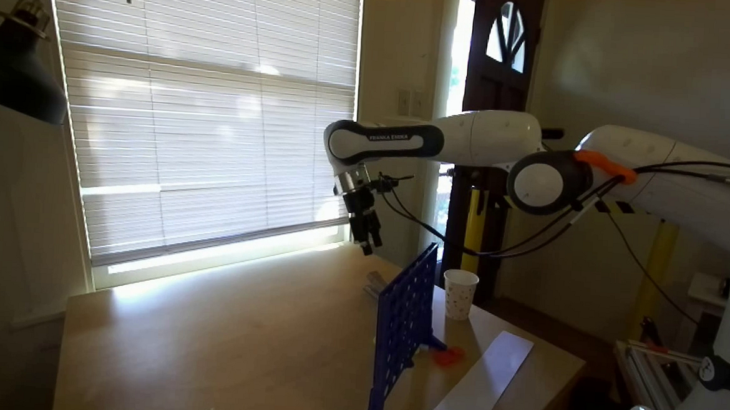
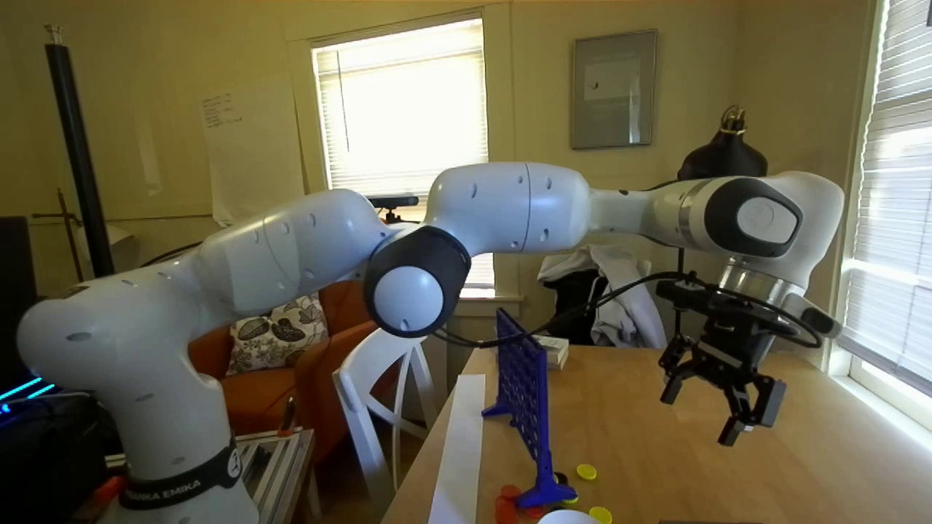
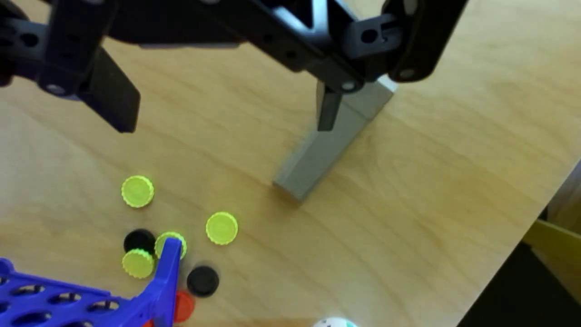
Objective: Move the blue object to the front and put it in an upright position
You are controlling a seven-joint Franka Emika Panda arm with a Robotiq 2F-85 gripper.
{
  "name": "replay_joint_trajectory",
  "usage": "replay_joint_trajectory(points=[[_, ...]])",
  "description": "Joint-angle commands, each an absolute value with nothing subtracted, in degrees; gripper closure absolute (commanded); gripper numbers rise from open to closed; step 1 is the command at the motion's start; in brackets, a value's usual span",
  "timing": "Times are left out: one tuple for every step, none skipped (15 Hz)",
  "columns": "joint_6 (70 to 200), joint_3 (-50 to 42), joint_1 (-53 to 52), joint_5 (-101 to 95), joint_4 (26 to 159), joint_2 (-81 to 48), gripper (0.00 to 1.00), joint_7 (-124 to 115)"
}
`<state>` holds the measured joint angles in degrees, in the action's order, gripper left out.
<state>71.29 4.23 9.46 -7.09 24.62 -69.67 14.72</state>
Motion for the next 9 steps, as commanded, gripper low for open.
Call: replay_joint_trajectory(points=[[76.8,2.6,7.6,-5.3,24.6,-67.9,0.00,17.3],[78.5,2.7,7.2,-5.0,24.6,-67.3,0.00,17.6],[79.9,2.7,6.9,-4.9,24.6,-66.9,0.00,17.8],[81.0,3.1,6.8,-4.3,24.6,-66.4,0.00,17.9],[82.2,3.4,6.6,-3.7,24.5,-65.9,0.00,18.0],[83.7,3.4,6.3,-3.3,24.5,-65.4,0.00,17.9],[84.5,3.8,6.4,-2.4,24.5,-65.0,0.00,17.7],[85.7,3.9,6.3,-1.8,24.5,-64.6,0.00,17.5],[86.2,4.1,6.2,-1.1,24.6,-64.2,0.00,17.3]])
